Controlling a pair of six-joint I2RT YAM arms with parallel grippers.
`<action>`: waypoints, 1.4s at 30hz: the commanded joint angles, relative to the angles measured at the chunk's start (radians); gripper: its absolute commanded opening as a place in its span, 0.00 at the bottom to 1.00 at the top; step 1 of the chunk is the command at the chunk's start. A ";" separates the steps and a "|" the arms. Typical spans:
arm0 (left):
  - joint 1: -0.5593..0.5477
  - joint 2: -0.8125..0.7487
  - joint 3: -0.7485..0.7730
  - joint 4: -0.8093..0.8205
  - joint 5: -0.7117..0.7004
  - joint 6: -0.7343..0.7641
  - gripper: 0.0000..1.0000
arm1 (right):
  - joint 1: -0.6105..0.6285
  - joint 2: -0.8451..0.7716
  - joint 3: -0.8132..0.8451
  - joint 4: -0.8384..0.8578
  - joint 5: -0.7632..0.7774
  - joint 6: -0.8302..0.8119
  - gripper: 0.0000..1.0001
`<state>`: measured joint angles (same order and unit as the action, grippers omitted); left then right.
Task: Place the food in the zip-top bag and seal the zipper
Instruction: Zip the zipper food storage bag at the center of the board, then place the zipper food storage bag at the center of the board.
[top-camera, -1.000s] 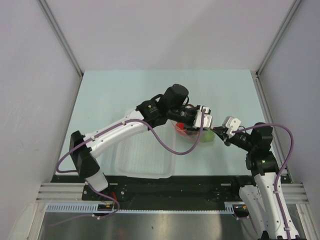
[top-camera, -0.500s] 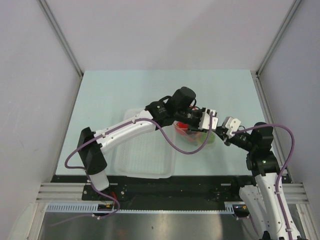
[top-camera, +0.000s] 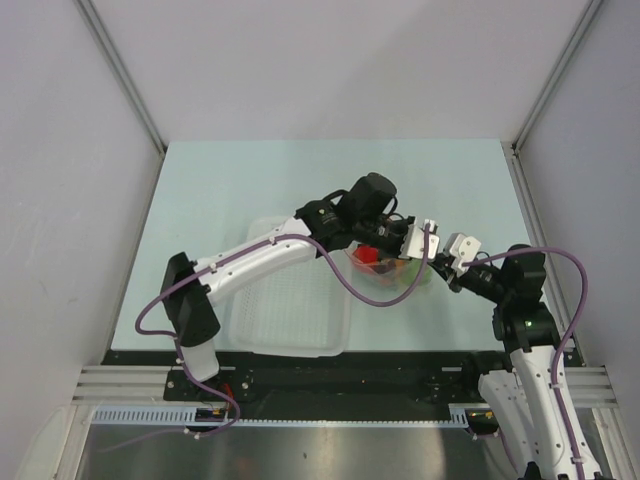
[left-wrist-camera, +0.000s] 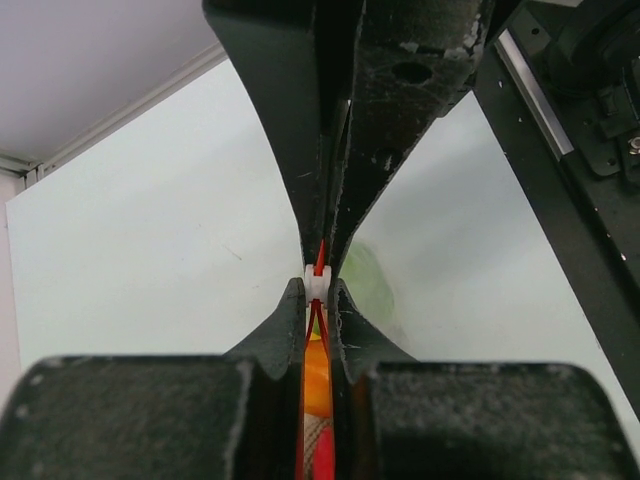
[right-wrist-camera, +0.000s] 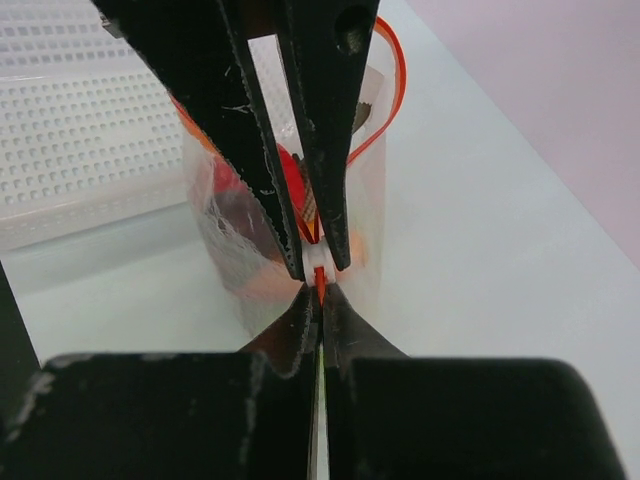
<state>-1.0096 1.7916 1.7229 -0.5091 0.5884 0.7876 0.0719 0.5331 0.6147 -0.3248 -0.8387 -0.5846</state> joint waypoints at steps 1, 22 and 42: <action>0.060 -0.006 -0.005 -0.037 -0.007 0.029 0.01 | -0.021 -0.025 0.048 0.040 -0.026 0.008 0.00; 0.354 -0.123 -0.115 -0.154 -0.079 0.171 0.02 | -0.472 0.065 0.085 0.001 -0.290 0.026 0.00; 0.352 -0.060 0.026 -0.150 -0.004 0.032 0.00 | -0.423 0.310 0.358 -0.390 -0.321 -0.268 0.92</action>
<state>-0.6411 1.7275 1.6459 -0.6586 0.5556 0.8677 -0.4004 0.7834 0.8555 -0.5800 -1.1431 -0.7361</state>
